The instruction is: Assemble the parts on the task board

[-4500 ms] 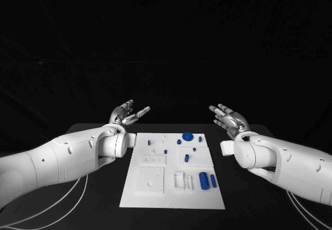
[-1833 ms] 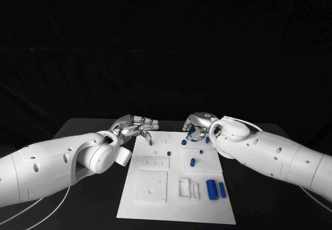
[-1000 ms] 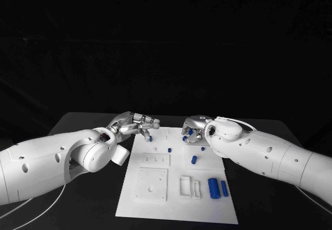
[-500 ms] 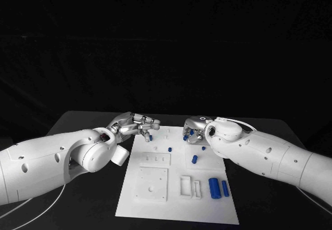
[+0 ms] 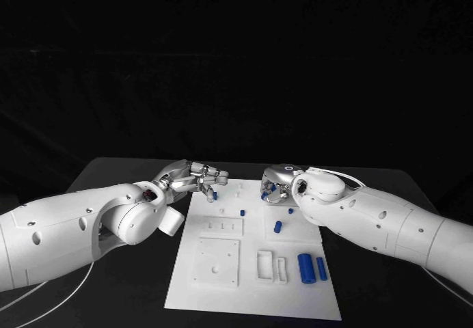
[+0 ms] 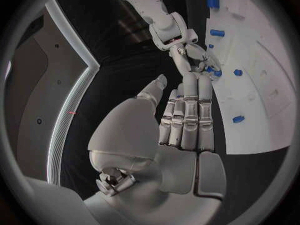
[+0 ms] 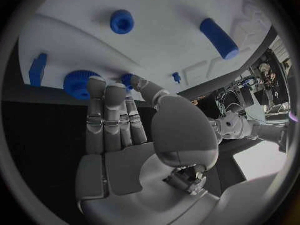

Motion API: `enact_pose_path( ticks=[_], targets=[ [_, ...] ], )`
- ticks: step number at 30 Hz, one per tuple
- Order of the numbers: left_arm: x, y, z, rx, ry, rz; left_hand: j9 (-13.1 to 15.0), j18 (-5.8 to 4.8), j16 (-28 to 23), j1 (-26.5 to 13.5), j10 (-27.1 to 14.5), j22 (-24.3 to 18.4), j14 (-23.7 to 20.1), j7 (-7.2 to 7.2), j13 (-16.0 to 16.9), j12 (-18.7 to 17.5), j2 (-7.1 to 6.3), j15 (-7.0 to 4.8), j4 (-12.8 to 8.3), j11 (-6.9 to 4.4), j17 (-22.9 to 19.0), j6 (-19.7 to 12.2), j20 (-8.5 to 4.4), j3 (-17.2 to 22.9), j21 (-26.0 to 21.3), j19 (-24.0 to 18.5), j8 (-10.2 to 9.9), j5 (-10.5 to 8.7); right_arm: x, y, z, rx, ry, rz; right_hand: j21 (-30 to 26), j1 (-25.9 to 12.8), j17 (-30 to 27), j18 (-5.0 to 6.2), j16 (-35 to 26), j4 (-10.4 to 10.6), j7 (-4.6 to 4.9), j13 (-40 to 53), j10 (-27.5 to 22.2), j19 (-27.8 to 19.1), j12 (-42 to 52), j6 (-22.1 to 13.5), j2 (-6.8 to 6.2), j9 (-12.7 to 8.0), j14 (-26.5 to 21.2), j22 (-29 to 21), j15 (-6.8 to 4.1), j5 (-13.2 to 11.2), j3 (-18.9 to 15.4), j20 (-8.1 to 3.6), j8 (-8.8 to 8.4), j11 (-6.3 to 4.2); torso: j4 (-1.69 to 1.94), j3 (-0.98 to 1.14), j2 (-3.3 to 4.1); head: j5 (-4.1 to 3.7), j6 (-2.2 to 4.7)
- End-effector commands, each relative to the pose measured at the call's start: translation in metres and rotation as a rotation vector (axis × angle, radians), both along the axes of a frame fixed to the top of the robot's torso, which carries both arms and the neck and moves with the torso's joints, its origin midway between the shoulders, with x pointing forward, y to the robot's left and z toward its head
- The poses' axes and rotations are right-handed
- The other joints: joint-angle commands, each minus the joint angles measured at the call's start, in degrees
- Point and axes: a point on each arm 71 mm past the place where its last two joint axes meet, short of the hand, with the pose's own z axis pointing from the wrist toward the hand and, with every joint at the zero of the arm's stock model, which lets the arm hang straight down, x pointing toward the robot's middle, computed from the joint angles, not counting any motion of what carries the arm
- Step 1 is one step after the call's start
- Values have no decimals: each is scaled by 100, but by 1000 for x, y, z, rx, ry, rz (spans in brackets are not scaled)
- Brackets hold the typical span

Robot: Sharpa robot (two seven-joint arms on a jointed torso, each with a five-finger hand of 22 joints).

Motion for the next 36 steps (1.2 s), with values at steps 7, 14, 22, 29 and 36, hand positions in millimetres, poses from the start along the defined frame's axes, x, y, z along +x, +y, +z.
enact_pose_path(
  ticks=[7, 14, 22, 29, 36],
  targets=[
    [0, -3, 1, -8, 8, -15, 1, 64, -33, -43, -42, -18, -7, -3, 5, 10, 14, 3, 13, 2, 8, 5, -9, -19, -17, -14, -6, -43, 0, 1, 3, 4, -40, -16, -19, 192, 12, -129, -81, -106, -67, 31, 416, 27, -9, 364, 183, 103, -14, 259, -130, -247, -68, -127, 35, -131, 7, 5, 17, -10, 7],
    [1, -3, 1, -7, 7, -13, 2, 64, -38, -32, -44, -28, -7, -3, 5, 10, 19, 3, 7, 3, 13, 7, -9, -17, -10, -14, -4, -39, -1, 3, 6, 15, -84, -20, 12, 186, 31, -165, -113, -186, -93, 35, 521, 13, -10, 463, 184, 163, -2, 262, -158, -261, -28, -170, 30, -164, 14, 1, 19, -5, 39],
    [3, -3, 1, -3, 5, -6, 0, 65, -38, -28, -45, -34, -3, 1, 5, 10, 27, 2, 4, 4, 18, -1, -10, -11, -4, -13, -7, -34, -1, 9, 15, 76, -176, -33, 12, 165, 51, -186, -146, -183, -118, 33, 597, 12, -10, 551, 186, 209, 11, 255, -179, -449, 32, -192, 28, -193, 28, -2, 23, 51, 61],
    [4, -2, 1, -2, 1, 3, 1, 66, -43, -24, -44, -40, -7, 0, 5, 11, 25, 2, -1, 3, 19, -3, -10, -9, -2, -14, -5, -34, -1, 17, 20, 115, -230, -44, 16, 173, 70, -190, -168, -171, -127, 32, 625, 15, -10, 584, 141, 227, 23, 257, -185, -498, 114, -200, 27, -200, 19, 0, 38, 63, 92],
    [4, -3, 1, -2, 0, 2, 1, 66, -43, -24, -44, -40, -7, 0, 5, 11, 25, 2, -1, 3, 19, -3, -10, -9, -2, -14, -5, -34, 0, 24, 22, 127, -249, -46, 26, 174, 74, -191, -176, -161, -128, 31, 630, 14, -9, 590, 129, 227, 25, 259, -186, -505, 130, -201, 27, -202, 25, 1, 41, 76, 115]
  ],
)
